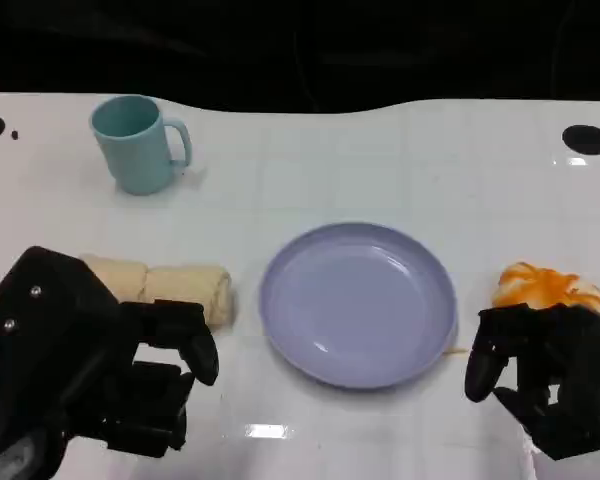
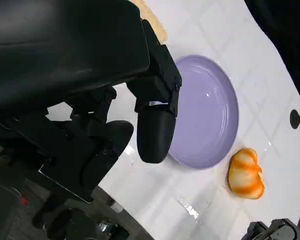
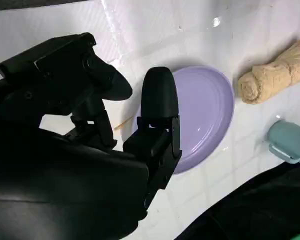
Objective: Grasp the towel on the left side of the plate with the left hand and place it into the plate.
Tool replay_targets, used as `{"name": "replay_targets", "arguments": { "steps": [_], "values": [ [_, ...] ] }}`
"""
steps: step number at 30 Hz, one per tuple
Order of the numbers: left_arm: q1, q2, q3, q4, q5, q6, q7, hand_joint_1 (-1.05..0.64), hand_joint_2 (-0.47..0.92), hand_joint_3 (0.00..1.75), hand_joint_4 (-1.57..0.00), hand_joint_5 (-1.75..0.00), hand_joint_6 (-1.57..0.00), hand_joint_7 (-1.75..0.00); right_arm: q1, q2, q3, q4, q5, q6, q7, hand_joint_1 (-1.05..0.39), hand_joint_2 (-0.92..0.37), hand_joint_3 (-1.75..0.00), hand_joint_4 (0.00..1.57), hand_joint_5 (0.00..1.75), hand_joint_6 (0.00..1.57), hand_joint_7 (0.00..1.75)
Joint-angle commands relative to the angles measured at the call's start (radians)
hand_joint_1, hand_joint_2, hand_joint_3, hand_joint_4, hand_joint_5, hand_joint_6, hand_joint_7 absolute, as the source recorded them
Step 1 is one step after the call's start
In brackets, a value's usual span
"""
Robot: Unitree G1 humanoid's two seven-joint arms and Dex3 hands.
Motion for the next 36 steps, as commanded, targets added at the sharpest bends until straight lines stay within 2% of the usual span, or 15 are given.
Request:
{"name": "replay_targets", "arguments": {
  "steps": [1,3,6,8,9,10,14,19,22,26,32,36],
  "values": [
    [-0.006,-0.005,0.029,0.021,-0.014,-0.028,0.006,-0.02,0.49,1.31,-0.74,-1.75,-0.68,-1.53,-0.008,-0.003,0.002,-0.010,0.001,0.008,-0.002,0.01,-0.59,-1.04,0.70,1.72,0.69,1.42],
    [-0.010,-0.024,0.046,0.026,-0.022,-0.028,0.022,-0.02,0.51,1.27,-0.69,-1.75,-0.68,-1.45,-0.009,-0.003,0.002,-0.006,0.003,0.001,-0.001,0.01,-0.59,-1.04,0.70,1.72,0.69,1.42],
    [-0.002,-0.023,0.043,0.037,0.008,-0.105,0.030,-0.04,0.59,1.08,-0.53,-1.52,-0.62,-1.08,-0.010,-0.003,0.006,-0.004,-0.003,-0.004,-0.003,0.00,-0.59,-1.04,0.71,1.72,0.69,1.42],
    [0.009,-0.013,0.030,0.055,0.041,-0.188,0.030,-0.05,0.63,0.96,-0.49,-1.38,-0.60,-0.88,-0.010,-0.004,0.010,-0.004,-0.007,-0.008,-0.004,0.00,-0.58,-1.05,0.71,1.72,0.69,1.41],
    [0.014,-0.007,0.022,0.069,0.065,-0.242,0.031,-0.07,0.65,0.89,-0.49,-1.32,-0.60,-0.78,-0.011,-0.003,0.011,-0.004,-0.007,-0.009,-0.005,0.00,-0.58,-1.05,0.72,1.72,0.69,1.41],
    [0.018,-0.004,0.017,0.085,0.086,-0.290,0.032,-0.11,0.70,0.74,-0.46,-1.25,-0.59,-0.66,-0.012,-0.001,0.011,-0.003,-0.007,-0.009,-0.005,0.00,-0.58,-1.05,0.72,1.72,0.69,1.41],
    [0.020,0.006,0.008,0.145,0.159,-0.440,0.040,-0.21,0.88,0.30,-0.35,-1.05,-0.52,-0.45,-0.016,0.005,0.016,-0.007,-0.005,0.003,-0.007,0.00,-0.58,-1.06,0.72,1.73,0.69,1.40],
    [-0.017,0.036,-0.005,0.181,0.270,-0.533,0.049,-0.34,0.92,0.17,-0.18,-0.76,-0.35,-0.16,-0.020,0.008,0.018,-0.012,-0.005,0.013,-0.007,0.00,-0.58,-1.05,0.72,1.74,0.70,1.41],
    [-0.056,0.063,-0.019,0.193,0.327,-0.536,0.035,-0.36,0.92,0.16,-0.08,-0.69,-0.28,-0.10,-0.023,0.007,0.022,-0.020,-0.009,0.033,-0.006,-0.01,-0.58,-1.04,0.71,1.74,0.69,1.41],
    [-0.125,0.122,-0.065,0.216,0.438,-0.533,0.014,-0.40,0.92,0.10,-0.02,-0.62,-0.23,-0.05,-0.016,0.002,0.025,-0.018,-0.012,0.013,-0.010,0.00,-0.59,-1.04,0.70,1.74,0.69,1.41],
    [-0.230,0.190,-0.152,0.264,0.585,-0.502,-0.049,-0.49,0.92,0.03,-0.02,-0.51,-0.19,-0.01,-0.013,0.007,0.024,-0.021,-0.005,0.023,-0.011,0.00,-0.59,-1.05,0.71,1.74,0.70,1.41],
    [-0.290,0.211,-0.221,0.307,0.699,-0.496,-0.079,-0.54,0.92,0.01,-0.04,-0.47,-0.21,-0.01,-0.012,0.006,0.030,-0.023,-0.012,0.017,-0.016,-0.01,-0.58,-1.05,0.71,1.74,0.69,1.41]
  ]
}}
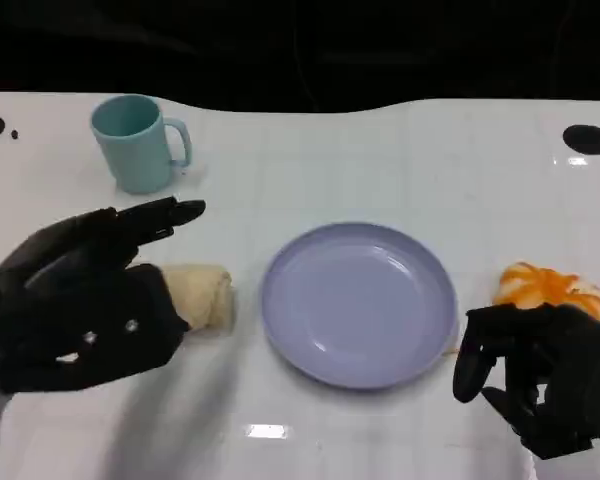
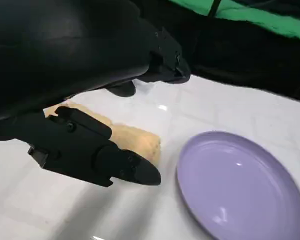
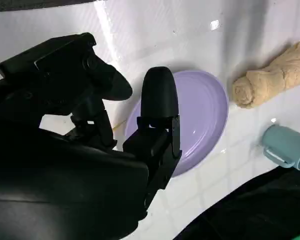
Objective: Grasp the towel on the left side of the plate with the left hand and place it into the plate.
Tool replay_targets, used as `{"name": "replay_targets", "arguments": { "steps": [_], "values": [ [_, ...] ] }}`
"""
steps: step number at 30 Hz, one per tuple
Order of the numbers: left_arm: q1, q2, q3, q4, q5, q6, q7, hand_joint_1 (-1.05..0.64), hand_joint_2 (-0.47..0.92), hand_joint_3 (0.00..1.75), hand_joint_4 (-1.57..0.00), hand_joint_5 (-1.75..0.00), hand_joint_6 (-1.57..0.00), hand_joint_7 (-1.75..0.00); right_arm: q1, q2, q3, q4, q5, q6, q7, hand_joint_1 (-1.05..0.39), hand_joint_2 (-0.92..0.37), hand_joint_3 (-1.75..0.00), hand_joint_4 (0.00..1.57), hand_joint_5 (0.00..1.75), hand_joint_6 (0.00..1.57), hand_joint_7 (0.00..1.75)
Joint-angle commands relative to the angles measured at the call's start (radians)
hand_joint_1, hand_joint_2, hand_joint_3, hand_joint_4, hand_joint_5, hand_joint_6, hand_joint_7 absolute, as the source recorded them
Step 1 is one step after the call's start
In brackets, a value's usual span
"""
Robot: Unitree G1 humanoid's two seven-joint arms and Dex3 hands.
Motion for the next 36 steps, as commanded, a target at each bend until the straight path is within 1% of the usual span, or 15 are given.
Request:
{"name": "replay_targets", "arguments": {
  "steps": [1,4,7,9,12,14,19,22,25,28,31,36],
  "values": [
    [-0.071,0.036,-0.075,0.053,0.126,0.011,-0.040,-0.55,0.91,0.01,-0.04,-0.46,-0.21,-0.01,0.003,-0.001,0.000,-0.009,-0.005,-0.003,-0.010,-0.01,-0.58,-1.05,0.71,1.74,0.69,1.41],
    [-0.110,0.030,-0.120,0.095,0.192,0.017,-0.062,-0.56,0.91,0.00,-0.05,-0.44,-0.23,-0.01,0.001,0.003,0.003,-0.012,-0.004,0.006,-0.012,-0.01,-0.58,-1.05,0.72,1.75,0.70,1.41],
    [-0.151,0.016,-0.164,0.171,0.241,0.004,-0.075,-0.56,0.92,0.00,-0.10,-0.41,-0.24,-0.01,0.000,0.003,0.003,-0.017,-0.004,0.011,-0.011,-0.01,-0.58,-1.06,0.71,1.75,0.69,1.41],
    [-0.170,0.003,-0.180,0.218,0.258,-0.009,-0.067,-0.56,0.92,0.00,-0.16,-0.38,-0.27,-0.02,0.002,0.003,0.003,-0.019,-0.004,0.009,-0.011,0.00,-0.58,-1.06,0.71,1.74,0.69,1.41],
    [-0.206,-0.022,-0.208,0.299,0.288,-0.016,-0.058,-0.53,0.92,0.01,-0.28,-0.28,-0.32,-0.01,0.004,0.005,0.003,-0.025,-0.006,0.014,-0.013,0.00,-0.58,-1.06,0.71,1.74,0.69,1.40],
    [-0.238,-0.037,-0.236,0.367,0.320,-0.024,-0.057,-0.53,0.92,0.01,-0.31,-0.23,-0.33,-0.01,0.005,0.006,0.001,-0.026,-0.003,0.014,-0.013,0.00,-0.58,-1.06,0.71,1.74,0.69,1.40],
    [-0.300,-0.070,-0.294,0.530,0.378,-0.069,-0.036,-0.54,0.92,0.01,-0.34,-0.19,-0.35,-0.01,0.004,-0.003,0.005,-0.030,-0.011,0.013,-0.010,-0.01,-0.58,-1.06,0.71,1.73,0.70,1.39],
    [-0.336,-0.102,-0.329,0.677,0.409,-0.126,0.030,-0.55,0.92,0.02,-0.36,-0.18,-0.37,-0.02,0.004,-0.004,0.006,-0.034,-0.011,0.025,-0.008,-0.01,-0.58,-1.05,0.71,1.73,0.69,1.39],
    [-0.365,-0.138,-0.343,0.810,0.417,-0.170,0.103,-0.54,0.92,0.02,-0.41,-0.18,-0.41,-0.03,0.007,-0.003,0.006,-0.035,-0.008,0.025,-0.009,-0.01,-0.58,-1.04,0.71,1.73,0.70,1.39],
    [-0.397,-0.172,-0.353,0.943,0.414,-0.209,0.175,-0.54,0.92,0.05,-0.48,-0.13,-0.46,-0.02,0.010,-0.001,0.002,-0.041,-0.002,0.029,-0.008,-0.01,-0.58,-1.05,0.71,1.73,0.70,1.39],
    [-0.427,-0.201,-0.358,1.041,0.409,-0.225,0.219,-0.56,0.92,0.10,-0.51,-0.12,-0.49,-0.02,0.009,-0.002,0.001,-0.050,-0.002,0.044,-0.006,-0.01,-0.59,-1.04,0.71,1.73,0.70,1.40],
    [-0.460,-0.239,-0.348,1.160,0.387,-0.246,0.291,-0.51,0.92,0.16,-0.58,-0.13,-0.57,-0.04,0.007,-0.009,0.002,-0.054,-0.004,0.044,-0.004,0.00,-0.59,-1.03,0.71,1.73,0.69,1.40]
  ]
}}
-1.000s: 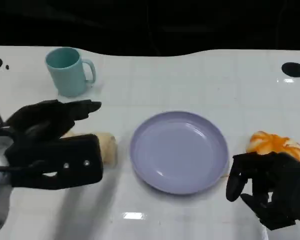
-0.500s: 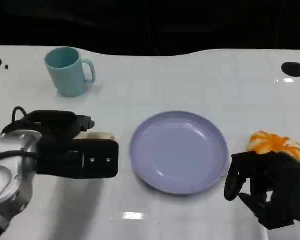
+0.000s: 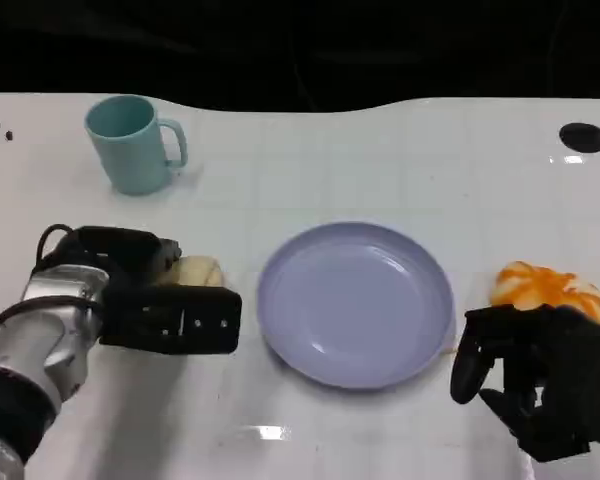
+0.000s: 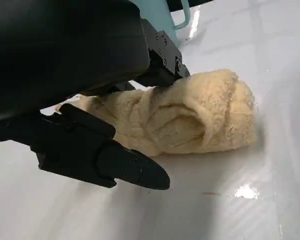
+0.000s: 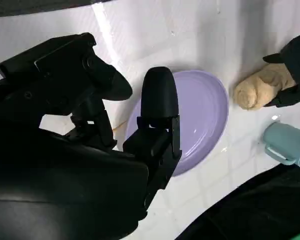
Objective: Grasp the towel on the left side of the plate with the left hand and place it into the plate.
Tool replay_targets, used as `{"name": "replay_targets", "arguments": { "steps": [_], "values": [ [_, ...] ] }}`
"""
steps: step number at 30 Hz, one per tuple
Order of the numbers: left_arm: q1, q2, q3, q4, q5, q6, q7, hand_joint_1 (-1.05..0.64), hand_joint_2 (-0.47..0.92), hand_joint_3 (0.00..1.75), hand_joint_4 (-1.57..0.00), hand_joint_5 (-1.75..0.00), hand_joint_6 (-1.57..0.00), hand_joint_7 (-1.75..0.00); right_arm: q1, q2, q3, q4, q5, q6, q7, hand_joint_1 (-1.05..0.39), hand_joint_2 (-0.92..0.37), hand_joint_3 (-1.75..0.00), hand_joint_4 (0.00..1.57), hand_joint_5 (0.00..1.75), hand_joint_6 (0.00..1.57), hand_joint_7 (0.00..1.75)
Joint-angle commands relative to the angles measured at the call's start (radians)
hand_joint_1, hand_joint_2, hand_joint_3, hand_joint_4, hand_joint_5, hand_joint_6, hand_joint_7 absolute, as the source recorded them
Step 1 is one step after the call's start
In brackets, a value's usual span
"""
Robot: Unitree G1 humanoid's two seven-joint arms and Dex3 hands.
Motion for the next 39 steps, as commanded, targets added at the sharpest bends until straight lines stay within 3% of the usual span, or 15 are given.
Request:
{"name": "replay_targets", "arguments": {
  "steps": [1,5,8,9,10,11,12,13,14,16,19,24,36,38,39],
  "values": [
    [-0.012,-0.020,0.003,0.103,-0.018,-0.026,0.063,-0.49,0.92,0.16,-0.60,-0.13,-0.59,-0.05,0.000,-0.018,-0.004,-0.011,-0.002,-0.006,0.004,0.00,-0.59,-1.03,0.71,1.73,0.69,1.40],
    [-0.019,-0.031,0.007,0.155,-0.034,-0.063,0.134,-0.39,0.92,0.18,-0.70,-0.18,-0.70,-0.09,-0.001,-0.021,-0.006,0.001,-0.001,-0.020,0.003,0.00,-0.59,-1.03,0.72,1.73,0.70,1.39],
    [-0.005,-0.032,0.023,0.175,-0.050,-0.122,0.245,-0.30,0.92,0.25,-0.84,-0.39,-0.93,-0.13,-0.001,-0.020,-0.005,0.004,0.000,-0.011,0.002,-0.01,-0.58,-1.05,0.72,1.73,0.70,1.39],
    [0.004,-0.030,0.031,0.180,-0.056,-0.159,0.304,-0.28,0.92,0.18,-0.87,-0.61,-1.02,-0.13,0.000,-0.019,-0.006,0.004,0.001,-0.011,0.001,-0.01,-0.57,-1.05,0.72,1.73,0.70,1.39],
    [0.013,-0.027,0.037,0.186,-0.060,-0.197,0.363,-0.26,0.92,0.13,-0.84,-1.00,-1.12,-0.15,0.001,-0.018,-0.006,0.003,0.001,-0.012,0.001,-0.01,-0.57,-1.05,0.72,1.73,0.70,1.39],
    [0.022,-0.023,0.042,0.193,-0.063,-0.242,0.424,-0.25,0.92,0.11,-0.82,-1.19,-1.16,-0.17,0.002,-0.019,-0.006,0.002,0.000,-0.012,0.000,-0.01,-0.57,-1.06,0.72,1.73,0.70,1.39],
    [0.028,-0.020,0.042,0.201,-0.062,-0.278,0.476,-0.23,0.92,0.12,-0.82,-1.40,-1.18,-0.27,0.002,-0.019,-0.005,0.001,-0.001,-0.009,0.000,-0.01,-0.57,-1.05,0.72,1.73,0.70,1.39],
    [0.032,-0.018,0.043,0.207,-0.060,-0.302,0.514,-0.22,0.91,0.19,-0.88,-1.60,-1.00,-0.80,0.001,-0.020,-0.004,-0.001,-0.003,-0.005,0.000,-0.01,-0.58,-1.05,0.72,1.74,0.70,1.39],
    [0.036,-0.018,0.046,0.208,-0.063,-0.314,0.534,-0.21,0.90,0.25,-0.92,-1.67,-0.87,-1.11,0.002,-0.018,-0.005,-0.001,0.000,-0.006,0.000,-0.01,-0.58,-1.05,0.71,1.74,0.70,1.39],
    [0.036,-0.020,0.052,0.210,-0.067,-0.320,0.548,-0.19,0.76,0.58,-0.93,-1.73,-0.72,-1.48,0.003,-0.015,-0.007,0.000,0.003,-0.008,-0.001,0.00,-0.58,-1.05,0.71,1.74,0.70,1.39],
    [0.038,-0.033,0.086,0.172,-0.098,-0.282,0.540,-0.17,0.64,0.83,-0.88,-1.74,-0.63,-1.68,0.001,-0.017,-0.004,-0.002,0.000,-0.001,0.000,-0.01,-0.58,-1.04,0.71,1.74,0.70,1.40],
    [0.061,-0.053,0.126,0.069,-0.124,-0.242,0.554,-0.19,0.58,0.97,-0.88,-1.75,-0.62,-1.74,0.000,-0.018,-0.001,-0.002,0.000,-0.002,0.001,-0.01,-0.59,-1.04,0.71,1.75,0.69,1.40],
    [0.097,-0.077,0.143,-0.258,-0.147,-0.138,0.388,-0.22,0.56,0.87,-0.89,-1.75,-0.60,-1.75,-0.008,-0.007,0.009,-0.008,0.001,0.022,-0.003,-0.01,-0.58,-1.04,0.70,1.74,0.69,1.39],
    [0.102,-0.088,0.136,-0.314,-0.142,-0.122,0.354,-0.23,0.60,0.76,-0.89,-1.75,-0.64,-1.61,-0.008,-0.004,0.007,-0.008,0.005,0.024,-0.004,-0.01,-0.59,-1.02,0.70,1.74,0.69,1.39],
    [0.102,-0.096,0.132,-0.337,-0.140,-0.111,0.336,-0.23,0.61,0.77,-0.88,-1.75,-0.63,-1.64,-0.008,-0.004,0.007,-0.008,0.006,0.022,-0.004,-0.01,-0.60,-1.02,0.70,1.74,0.69,1.39]
  ]
}}
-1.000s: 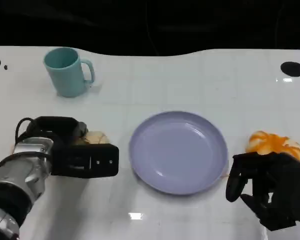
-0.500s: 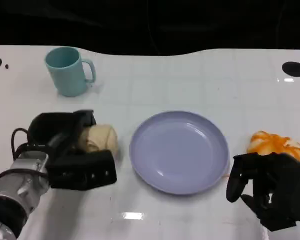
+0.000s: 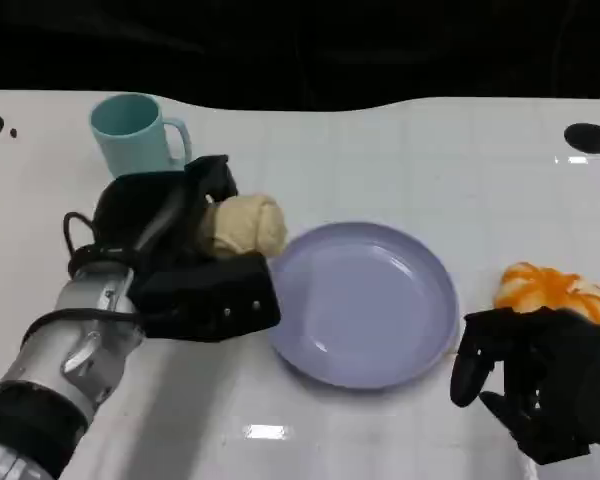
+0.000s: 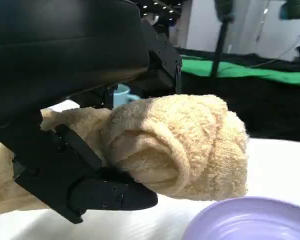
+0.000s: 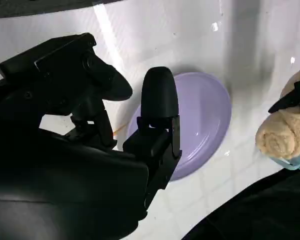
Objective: Grasp the towel on the left side of the plate with the left hand and place it into the plate.
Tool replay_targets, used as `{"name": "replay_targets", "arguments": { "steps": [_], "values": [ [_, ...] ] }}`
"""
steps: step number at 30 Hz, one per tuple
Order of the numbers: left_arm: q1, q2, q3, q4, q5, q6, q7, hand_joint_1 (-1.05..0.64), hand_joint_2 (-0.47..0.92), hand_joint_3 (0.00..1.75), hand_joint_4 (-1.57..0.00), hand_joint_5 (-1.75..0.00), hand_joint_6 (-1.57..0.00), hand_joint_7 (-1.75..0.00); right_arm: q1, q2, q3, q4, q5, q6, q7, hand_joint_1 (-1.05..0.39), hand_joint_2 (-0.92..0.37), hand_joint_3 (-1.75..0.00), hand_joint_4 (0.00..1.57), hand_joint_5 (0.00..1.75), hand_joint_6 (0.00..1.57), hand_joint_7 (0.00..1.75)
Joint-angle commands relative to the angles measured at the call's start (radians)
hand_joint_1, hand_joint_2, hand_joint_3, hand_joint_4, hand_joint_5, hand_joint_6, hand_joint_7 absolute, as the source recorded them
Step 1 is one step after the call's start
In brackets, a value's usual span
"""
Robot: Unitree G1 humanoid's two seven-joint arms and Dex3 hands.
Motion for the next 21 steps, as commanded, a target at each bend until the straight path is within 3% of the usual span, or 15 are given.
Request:
{"name": "replay_targets", "arguments": {
  "steps": [1,7,16,20,21],
  "values": [
    [0.016,-0.023,-0.011,-0.112,0.004,0.041,-0.081,-0.23,0.61,0.79,-0.88,-1.75,-0.61,-1.69,-0.004,0.002,-0.003,-0.011,0.005,0.005,-0.003,-0.01,-0.60,-1.02,0.70,1.74,0.69,1.39],
    [-0.024,-0.095,-0.059,-0.132,0.037,0.077,-0.140,-0.20,0.51,0.96,-0.90,-1.75,-0.62,-1.75,-0.004,0.001,0.000,-0.018,0.001,0.007,-0.004,-0.01,-0.60,-1.02,0.70,1.73,0.69,1.40],
    [-0.073,-0.192,-0.122,-0.060,0.086,0.127,-0.172,-0.21,0.53,0.86,-0.89,-1.75,-0.59,-1.74,-0.010,0.011,0.009,-0.025,-0.002,0.027,-0.011,-0.01,-0.60,-1.03,0.71,1.74,0.69,1.41],
    [-0.080,-0.207,-0.132,-0.029,0.087,0.125,-0.173,-0.21,0.57,0.71,-0.88,-1.75,-0.58,-1.74,-0.009,0.010,0.008,-0.029,-0.001,0.029,-0.009,-0.01,-0.60,-1.02,0.70,1.74,0.69,1.42],
    [-0.081,-0.212,-0.132,-0.024,0.080,0.125,-0.182,-0.20,0.62,0.62,-0.86,-1.75,-0.62,-1.50,-0.008,0.009,0.008,-0.031,-0.002,0.031,-0.010,-0.01,-0.60,-1.02,0.70,1.74,0.69,1.42]
  ]
}}
